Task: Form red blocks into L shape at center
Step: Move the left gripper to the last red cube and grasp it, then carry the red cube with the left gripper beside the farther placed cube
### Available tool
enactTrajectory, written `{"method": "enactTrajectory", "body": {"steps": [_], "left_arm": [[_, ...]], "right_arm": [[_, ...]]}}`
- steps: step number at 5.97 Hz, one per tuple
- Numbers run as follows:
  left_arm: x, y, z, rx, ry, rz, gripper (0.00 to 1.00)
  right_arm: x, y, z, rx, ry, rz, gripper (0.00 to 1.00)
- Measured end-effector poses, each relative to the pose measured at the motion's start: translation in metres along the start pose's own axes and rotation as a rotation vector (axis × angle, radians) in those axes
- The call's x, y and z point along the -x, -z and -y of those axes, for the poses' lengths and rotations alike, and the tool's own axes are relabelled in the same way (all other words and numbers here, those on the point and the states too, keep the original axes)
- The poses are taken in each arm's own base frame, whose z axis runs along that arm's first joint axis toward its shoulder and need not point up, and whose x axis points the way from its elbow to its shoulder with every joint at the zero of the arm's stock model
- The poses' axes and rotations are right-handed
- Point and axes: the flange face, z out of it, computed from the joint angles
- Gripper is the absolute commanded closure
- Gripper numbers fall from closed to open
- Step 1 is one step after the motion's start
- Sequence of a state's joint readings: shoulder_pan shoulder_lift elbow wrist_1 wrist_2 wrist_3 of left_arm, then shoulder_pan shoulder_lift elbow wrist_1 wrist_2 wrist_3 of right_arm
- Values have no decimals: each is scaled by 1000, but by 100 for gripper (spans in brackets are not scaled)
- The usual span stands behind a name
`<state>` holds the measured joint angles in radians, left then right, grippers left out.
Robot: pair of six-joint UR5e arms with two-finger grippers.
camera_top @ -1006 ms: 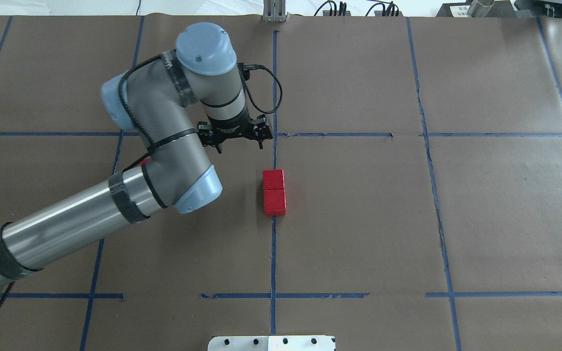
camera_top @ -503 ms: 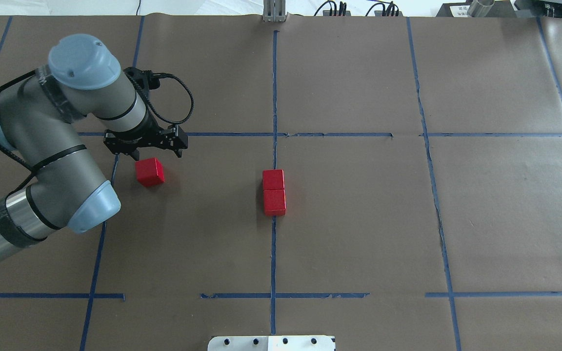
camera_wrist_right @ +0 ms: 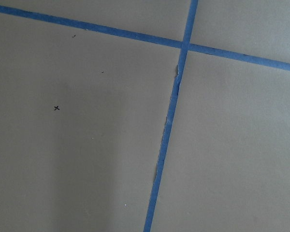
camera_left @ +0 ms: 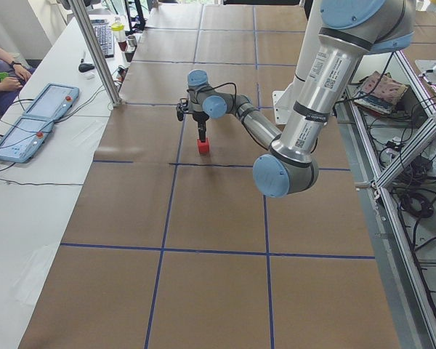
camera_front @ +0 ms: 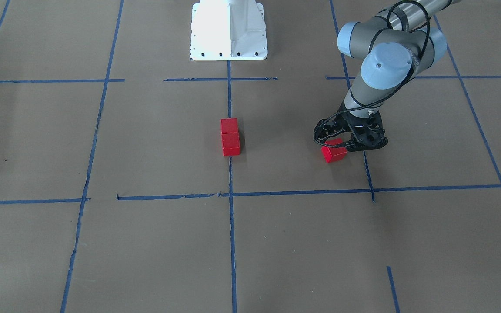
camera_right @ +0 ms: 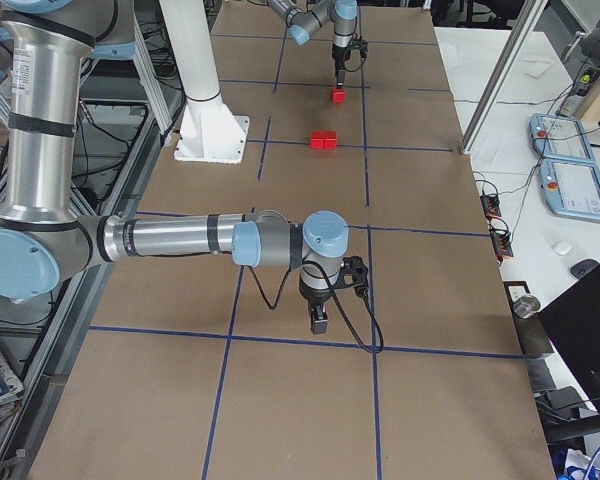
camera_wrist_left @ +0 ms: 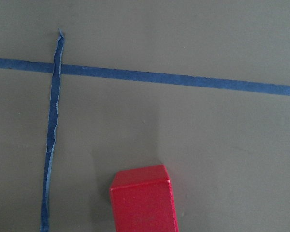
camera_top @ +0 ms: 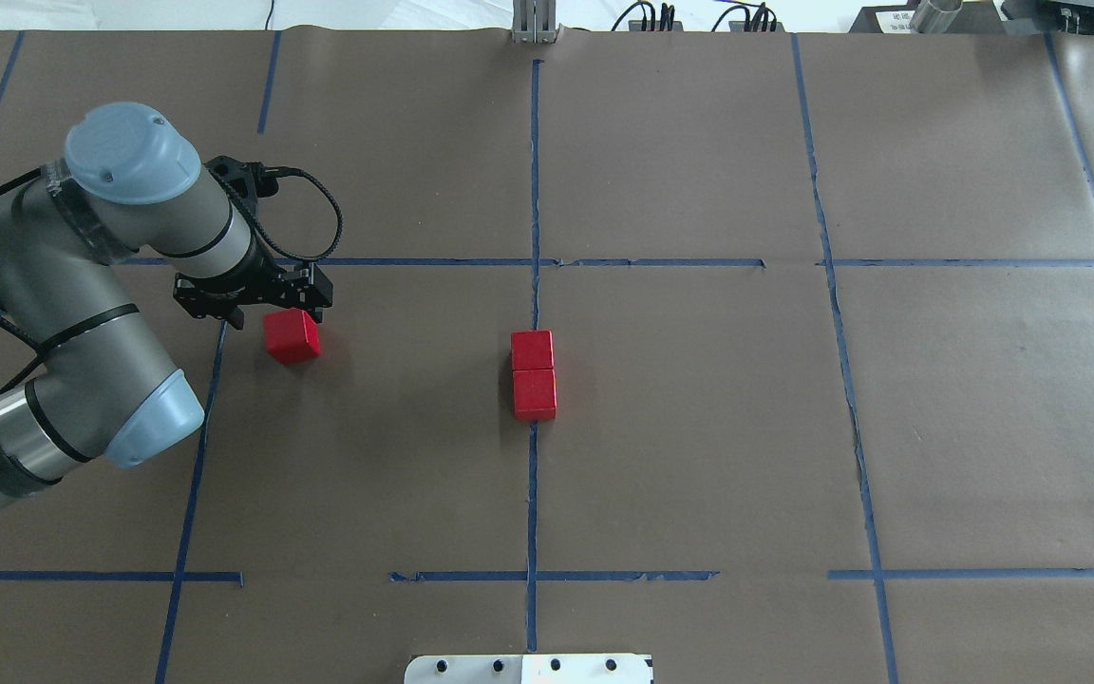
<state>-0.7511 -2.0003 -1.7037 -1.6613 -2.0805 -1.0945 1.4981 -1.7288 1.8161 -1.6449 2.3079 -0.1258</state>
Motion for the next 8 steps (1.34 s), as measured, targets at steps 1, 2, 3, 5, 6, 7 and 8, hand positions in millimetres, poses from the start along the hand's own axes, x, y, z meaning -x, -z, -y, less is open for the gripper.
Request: {"method": "enactTrajectory", "body": {"steps": [1,2,3,5,6,7,8], "left_arm": [[4,-14,6,0,1,-2,1],[8,-28,11,4,4,4,0],[10,-38,13,12,10,15,0],[9,-55,8,30,1,23,8],[10,-60,7,31,-3,20,62],[8,-62,8,30,12,17,80],[0,-58,9,27,51,6,92]], "right_arm": [[0,0,0,-1,0,0,0],[0,0,0,-1,0,0,0],[0,1,0,-2,1,0,0],[0,1,0,-2,1,0,0],[0,1,0,-2,1,0,0],[0,1,0,-2,2,0,0],[0,1,0,-2,2,0,0]]}}
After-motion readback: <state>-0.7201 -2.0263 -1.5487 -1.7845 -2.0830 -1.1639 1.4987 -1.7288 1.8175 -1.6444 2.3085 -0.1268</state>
